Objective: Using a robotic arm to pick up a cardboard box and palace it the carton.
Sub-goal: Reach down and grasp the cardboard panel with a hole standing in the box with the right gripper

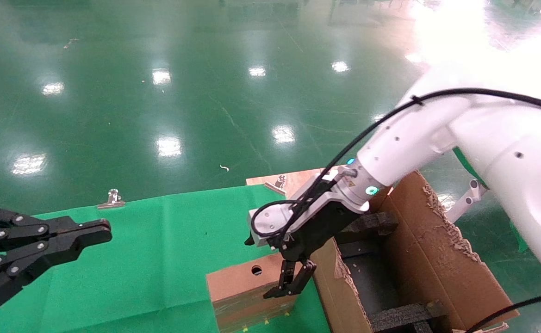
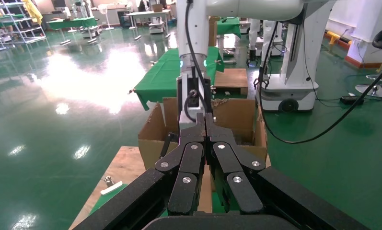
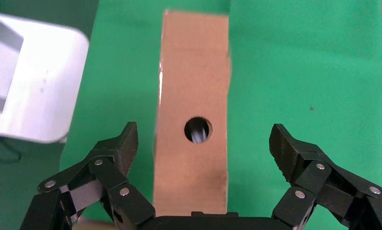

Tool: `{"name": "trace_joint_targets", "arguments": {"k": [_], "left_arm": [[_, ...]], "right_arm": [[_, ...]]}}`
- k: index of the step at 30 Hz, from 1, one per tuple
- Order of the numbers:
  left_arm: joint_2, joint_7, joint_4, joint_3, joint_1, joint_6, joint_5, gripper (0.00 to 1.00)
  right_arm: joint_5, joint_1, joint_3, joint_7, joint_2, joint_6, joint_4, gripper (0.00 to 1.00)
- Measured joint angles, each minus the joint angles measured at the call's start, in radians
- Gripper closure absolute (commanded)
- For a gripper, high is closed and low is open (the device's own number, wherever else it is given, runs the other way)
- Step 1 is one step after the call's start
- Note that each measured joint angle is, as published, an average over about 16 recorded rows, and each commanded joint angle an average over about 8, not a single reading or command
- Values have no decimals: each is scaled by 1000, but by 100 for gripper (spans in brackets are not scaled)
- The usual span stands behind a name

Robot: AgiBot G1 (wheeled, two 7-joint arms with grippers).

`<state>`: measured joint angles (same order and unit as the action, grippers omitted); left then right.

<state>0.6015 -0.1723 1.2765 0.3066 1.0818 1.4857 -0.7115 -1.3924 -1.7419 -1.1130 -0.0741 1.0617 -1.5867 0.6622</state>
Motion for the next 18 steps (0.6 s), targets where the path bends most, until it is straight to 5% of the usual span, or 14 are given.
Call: {"name": "trace_joint_targets", "arguments": {"k": [3, 8, 11, 16, 18], "left_arm": [[0, 0, 0, 0, 0, 0, 0, 96], [0, 0, 0, 0, 0, 0, 0, 34], [0, 0, 0, 0, 0, 0, 0, 0], [0, 0, 0, 0, 0, 0, 0, 0], [0, 0, 0, 0, 0, 0, 0, 0]], "right_arm": [[-8, -20, -42, -31, 41, 0, -42, 0], [-12, -43, -99, -73, 96, 0, -98, 0], [-10, -51, -124, -91, 119, 1, -123, 26], [-5, -60, -147, -108, 139, 1, -146, 89], [-4, -62, -151, -111, 142, 1, -150, 99]]}}
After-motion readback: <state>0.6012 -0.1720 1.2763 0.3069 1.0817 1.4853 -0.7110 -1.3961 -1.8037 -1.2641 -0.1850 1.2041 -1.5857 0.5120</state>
